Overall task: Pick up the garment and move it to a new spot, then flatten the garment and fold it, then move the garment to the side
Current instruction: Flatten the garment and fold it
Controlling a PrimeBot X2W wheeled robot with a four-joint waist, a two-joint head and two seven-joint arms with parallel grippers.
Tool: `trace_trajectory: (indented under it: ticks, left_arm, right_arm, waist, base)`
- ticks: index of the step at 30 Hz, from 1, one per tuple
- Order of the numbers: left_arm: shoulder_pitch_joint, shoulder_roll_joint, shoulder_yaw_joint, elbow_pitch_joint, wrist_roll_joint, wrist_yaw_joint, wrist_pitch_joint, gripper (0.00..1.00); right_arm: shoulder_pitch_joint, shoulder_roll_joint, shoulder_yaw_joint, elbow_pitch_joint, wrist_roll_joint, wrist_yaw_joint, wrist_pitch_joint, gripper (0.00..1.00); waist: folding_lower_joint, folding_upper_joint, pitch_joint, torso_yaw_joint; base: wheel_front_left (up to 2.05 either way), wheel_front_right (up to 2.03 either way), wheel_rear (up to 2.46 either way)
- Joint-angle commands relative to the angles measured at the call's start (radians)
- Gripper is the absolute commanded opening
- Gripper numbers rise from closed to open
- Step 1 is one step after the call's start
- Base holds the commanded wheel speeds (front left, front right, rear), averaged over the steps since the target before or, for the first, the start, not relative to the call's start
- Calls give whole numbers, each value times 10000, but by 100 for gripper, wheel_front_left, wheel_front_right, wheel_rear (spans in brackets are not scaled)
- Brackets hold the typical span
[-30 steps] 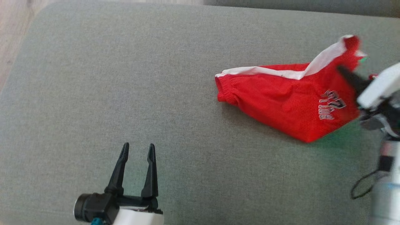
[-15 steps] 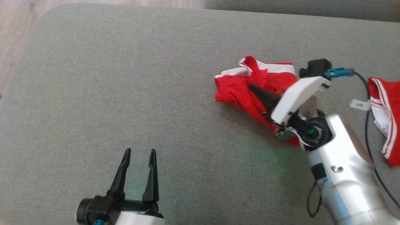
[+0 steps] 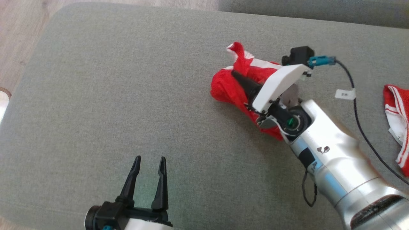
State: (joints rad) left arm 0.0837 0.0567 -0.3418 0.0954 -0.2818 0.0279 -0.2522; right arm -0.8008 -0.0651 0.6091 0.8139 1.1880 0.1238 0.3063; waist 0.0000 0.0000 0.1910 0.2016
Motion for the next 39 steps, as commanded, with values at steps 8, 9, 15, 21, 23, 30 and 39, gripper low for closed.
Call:
trace_trajectory:
  ticks: [8,9,15,21,23,30,39]
  left_arm:
    - [-151,-63,321,-202,-40,135,-95,100]
    - [-134,-63,338,-200,-45,145,-95,100]
    - [29,-64,470,-305,-58,225,-95,100]
    - [374,-64,836,-504,-43,316,-95,100]
    - [533,-64,996,-564,-45,342,-95,100]
    - [1010,-64,1539,-822,173,331,-95,100]
    - [1524,-64,2040,-981,539,165,-95,100]
  right_arm:
    - [-288,148,1956,-793,1764,69,-918,100]
    - [-249,148,2241,-959,1940,69,-1008,100]
    - [-289,148,3269,-1483,1347,69,-2688,100]
    - [-113,-524,2866,-573,-2091,69,-5287,100]
    - [276,-895,2305,-570,-2963,69,-5552,100]
    - [2953,-2144,-1215,-2314,-6350,69,-5676,100]
    - [6528,-1566,-4587,-4367,-9344,69,-5674,100]
  waist:
    - [0,0,-172,-222]
    - [0,0,-213,-265]
    - [0,0,-403,-531]
    - [0,0,-796,-858]
    - [0,0,-954,-1008]
    - [0,0,-1447,-1446]
    - [0,0,-1910,-1477]
  base:
    - [0,0,0]
    - [0,0,0]
    - [0,0,0]
    - [0,0,0]
    - [0,0,0]
    - [0,0,0]
    - [0,0,0]
